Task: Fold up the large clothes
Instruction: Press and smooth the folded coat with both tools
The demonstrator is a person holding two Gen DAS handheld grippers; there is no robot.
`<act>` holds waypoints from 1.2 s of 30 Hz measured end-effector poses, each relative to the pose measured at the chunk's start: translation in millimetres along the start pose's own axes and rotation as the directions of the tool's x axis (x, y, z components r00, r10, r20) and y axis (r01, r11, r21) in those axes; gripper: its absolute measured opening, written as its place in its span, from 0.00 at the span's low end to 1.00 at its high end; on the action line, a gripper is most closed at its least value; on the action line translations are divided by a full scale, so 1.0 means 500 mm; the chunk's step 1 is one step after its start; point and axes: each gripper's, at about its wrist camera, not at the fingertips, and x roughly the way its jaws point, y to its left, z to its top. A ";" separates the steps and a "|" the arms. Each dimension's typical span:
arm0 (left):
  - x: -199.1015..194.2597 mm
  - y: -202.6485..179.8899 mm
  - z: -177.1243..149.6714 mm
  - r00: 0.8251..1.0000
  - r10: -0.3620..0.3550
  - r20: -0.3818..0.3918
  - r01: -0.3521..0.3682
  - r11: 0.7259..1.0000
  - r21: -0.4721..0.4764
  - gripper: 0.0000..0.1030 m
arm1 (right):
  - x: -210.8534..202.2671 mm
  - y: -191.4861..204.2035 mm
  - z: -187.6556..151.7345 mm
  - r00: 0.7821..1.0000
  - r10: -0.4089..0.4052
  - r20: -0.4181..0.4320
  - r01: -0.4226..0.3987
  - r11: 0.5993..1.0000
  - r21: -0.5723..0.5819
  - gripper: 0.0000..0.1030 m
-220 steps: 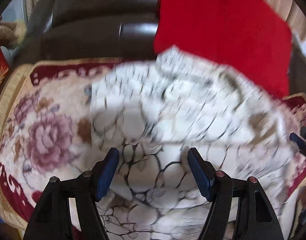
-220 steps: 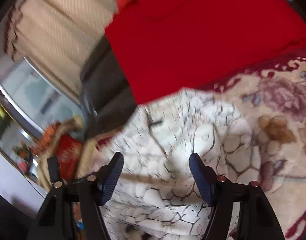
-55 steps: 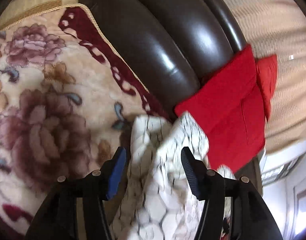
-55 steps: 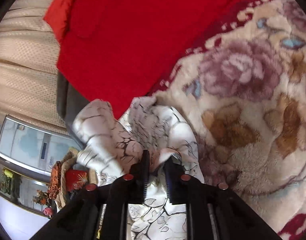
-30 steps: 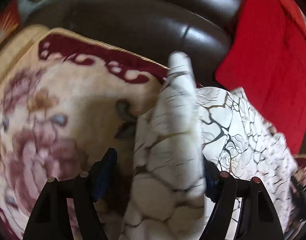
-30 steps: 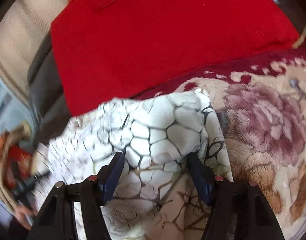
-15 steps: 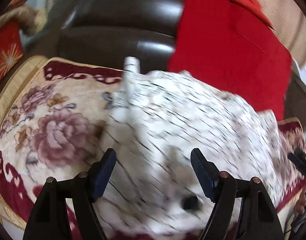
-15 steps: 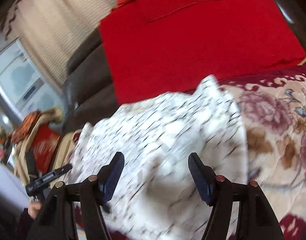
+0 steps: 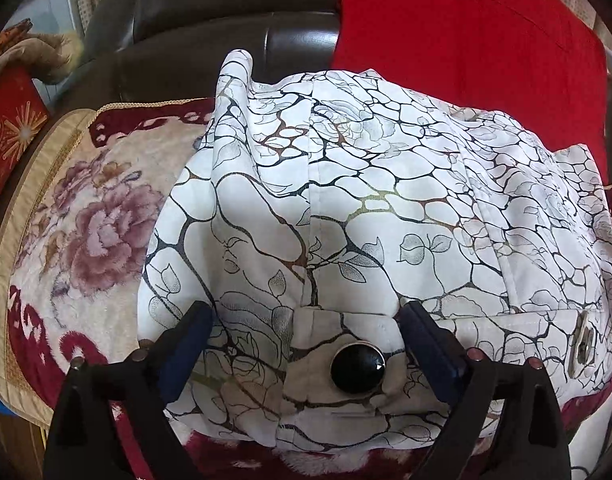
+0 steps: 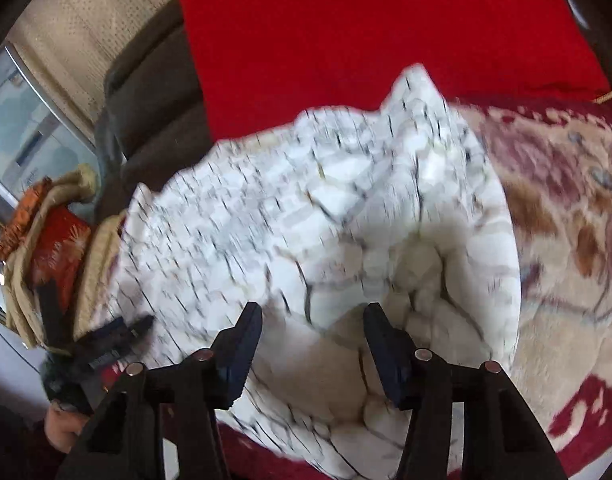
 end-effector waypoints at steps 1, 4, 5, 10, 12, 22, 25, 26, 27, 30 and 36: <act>0.000 0.000 -0.001 1.000 0.005 0.003 -0.005 1.000 0.003 0.95 | -0.003 0.005 0.013 1.000 0.000 0.018 0.000 1.000 -0.001 0.56; 0.008 0.000 0.000 1.000 0.021 0.013 -0.021 1.000 0.015 0.97 | 0.009 0.009 0.058 0.997 -0.062 0.049 0.062 0.998 0.012 0.56; 0.008 -0.001 -0.001 1.000 0.025 0.016 -0.025 1.000 0.017 0.97 | 0.022 0.008 0.069 0.995 -0.087 0.049 0.086 0.996 0.023 0.56; 0.011 -0.003 0.000 0.999 0.033 0.023 -0.033 0.999 0.025 0.99 | 0.148 -0.050 0.090 0.982 -0.183 -0.046 0.185 0.982 0.035 0.60; 0.012 -0.003 -0.001 0.999 0.036 0.029 -0.037 0.999 0.029 1.00 | 0.156 -0.030 0.091 0.975 -0.220 -0.009 0.220 0.975 -0.045 0.61; 0.015 -0.002 0.003 0.999 0.037 0.028 -0.038 0.999 0.037 1.00 | 0.164 -0.012 0.063 0.972 -0.225 0.063 0.230 0.967 -0.109 0.66; 0.017 -0.001 0.006 0.999 0.037 0.016 -0.037 0.999 0.029 1.00 | 0.160 -0.014 0.039 0.973 -0.217 0.077 0.225 0.967 -0.115 0.67; 0.015 0.000 0.004 0.999 0.034 0.023 -0.034 0.999 0.023 1.00 | 0.157 -0.016 0.035 0.974 -0.214 0.078 0.222 0.969 -0.113 0.67; 0.013 0.003 0.001 0.999 0.027 0.022 -0.028 1.000 0.015 1.00 | 0.162 -0.022 0.029 0.974 -0.212 0.078 0.220 0.969 -0.113 0.67; 0.007 0.008 0.010 0.999 -0.003 -0.032 0.003 1.000 0.026 1.00 | 0.164 -0.036 0.033 0.975 -0.209 0.075 0.217 0.970 -0.113 0.67; -0.044 0.023 0.090 0.996 0.080 0.044 -0.085 0.989 0.122 1.00 | 0.138 -0.024 0.069 0.978 -0.209 0.024 0.211 0.974 -0.083 0.67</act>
